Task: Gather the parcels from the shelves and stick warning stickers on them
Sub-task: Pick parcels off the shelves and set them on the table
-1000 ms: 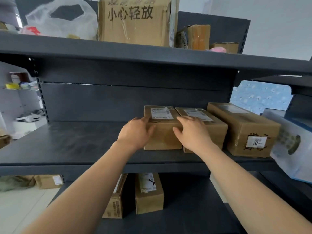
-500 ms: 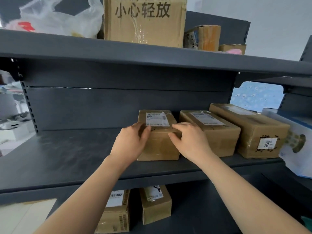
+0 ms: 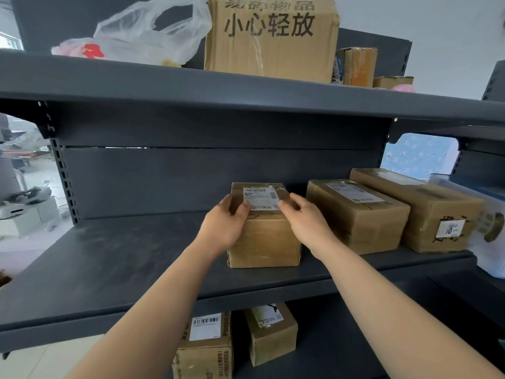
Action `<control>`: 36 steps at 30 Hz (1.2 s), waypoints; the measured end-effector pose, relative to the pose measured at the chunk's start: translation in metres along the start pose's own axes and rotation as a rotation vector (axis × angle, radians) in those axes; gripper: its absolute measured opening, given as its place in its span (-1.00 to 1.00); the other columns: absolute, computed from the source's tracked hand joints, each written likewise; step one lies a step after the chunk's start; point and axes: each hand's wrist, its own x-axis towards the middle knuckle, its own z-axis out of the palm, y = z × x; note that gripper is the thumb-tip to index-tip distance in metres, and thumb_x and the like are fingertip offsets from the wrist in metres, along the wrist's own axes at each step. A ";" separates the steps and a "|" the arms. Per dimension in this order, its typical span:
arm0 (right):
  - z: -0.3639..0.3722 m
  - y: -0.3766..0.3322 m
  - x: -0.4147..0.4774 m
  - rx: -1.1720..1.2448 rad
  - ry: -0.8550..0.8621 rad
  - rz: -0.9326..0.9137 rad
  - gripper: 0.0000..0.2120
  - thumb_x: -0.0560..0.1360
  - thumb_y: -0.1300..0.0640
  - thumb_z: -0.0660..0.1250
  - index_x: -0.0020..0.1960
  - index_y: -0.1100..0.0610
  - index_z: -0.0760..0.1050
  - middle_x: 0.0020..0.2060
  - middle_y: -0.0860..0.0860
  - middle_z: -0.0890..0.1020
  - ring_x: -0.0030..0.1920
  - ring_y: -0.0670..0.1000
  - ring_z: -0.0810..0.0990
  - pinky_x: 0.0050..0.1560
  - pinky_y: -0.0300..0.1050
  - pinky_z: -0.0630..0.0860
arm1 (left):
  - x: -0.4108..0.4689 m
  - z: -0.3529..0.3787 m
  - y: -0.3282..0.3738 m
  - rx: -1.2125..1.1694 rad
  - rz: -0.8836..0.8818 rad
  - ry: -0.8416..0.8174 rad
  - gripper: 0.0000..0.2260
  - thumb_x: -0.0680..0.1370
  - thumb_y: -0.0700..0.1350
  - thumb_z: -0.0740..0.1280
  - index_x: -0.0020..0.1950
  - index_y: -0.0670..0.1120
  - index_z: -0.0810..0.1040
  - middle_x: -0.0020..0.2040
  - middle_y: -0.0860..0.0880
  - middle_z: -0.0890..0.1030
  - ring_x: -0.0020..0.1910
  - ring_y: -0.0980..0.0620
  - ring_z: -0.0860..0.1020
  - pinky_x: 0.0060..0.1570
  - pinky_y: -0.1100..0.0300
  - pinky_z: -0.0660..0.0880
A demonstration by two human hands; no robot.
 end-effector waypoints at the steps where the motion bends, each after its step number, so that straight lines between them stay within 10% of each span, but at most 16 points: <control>1: 0.003 0.000 0.000 0.079 -0.003 0.035 -0.44 0.59 -0.12 0.19 0.53 -0.02 0.16 0.49 0.00 0.26 0.46 0.05 0.25 0.39 -0.02 0.25 | 0.001 0.001 0.001 -0.072 -0.047 -0.027 -0.52 0.62 0.13 0.14 0.51 -0.01 0.26 0.38 0.00 0.44 0.28 -0.01 0.44 0.11 0.23 0.33; 20: -0.016 -0.015 -0.123 0.482 0.251 0.119 -0.46 0.55 -0.05 0.30 0.48 -0.13 0.22 0.33 -0.11 0.43 0.24 -0.04 0.49 0.26 0.07 0.49 | -0.102 -0.004 0.028 -0.473 0.028 -0.028 -0.47 0.58 0.08 0.26 0.53 0.15 0.18 0.26 0.22 0.48 0.20 0.17 0.50 0.21 0.15 0.46; 28: -0.057 -0.004 -0.240 0.531 0.420 0.107 -0.67 0.55 0.04 0.31 0.21 -0.32 0.38 0.10 -0.28 0.58 0.14 -0.14 0.58 0.20 -0.01 0.52 | -0.192 0.018 0.052 -0.549 0.129 -0.221 -0.51 0.58 0.07 0.28 0.49 0.20 0.23 0.25 0.34 0.47 0.21 0.34 0.46 0.19 0.26 0.46; 36: -0.124 0.022 -0.383 0.489 0.691 0.215 -0.59 0.55 0.06 0.32 0.35 -0.22 0.36 0.20 -0.22 0.57 0.19 -0.10 0.57 0.25 0.06 0.49 | -0.305 0.077 0.098 -0.609 0.160 -0.492 -0.46 0.56 0.09 0.30 0.51 0.21 0.19 0.33 0.29 0.44 0.24 0.29 0.45 0.21 0.21 0.44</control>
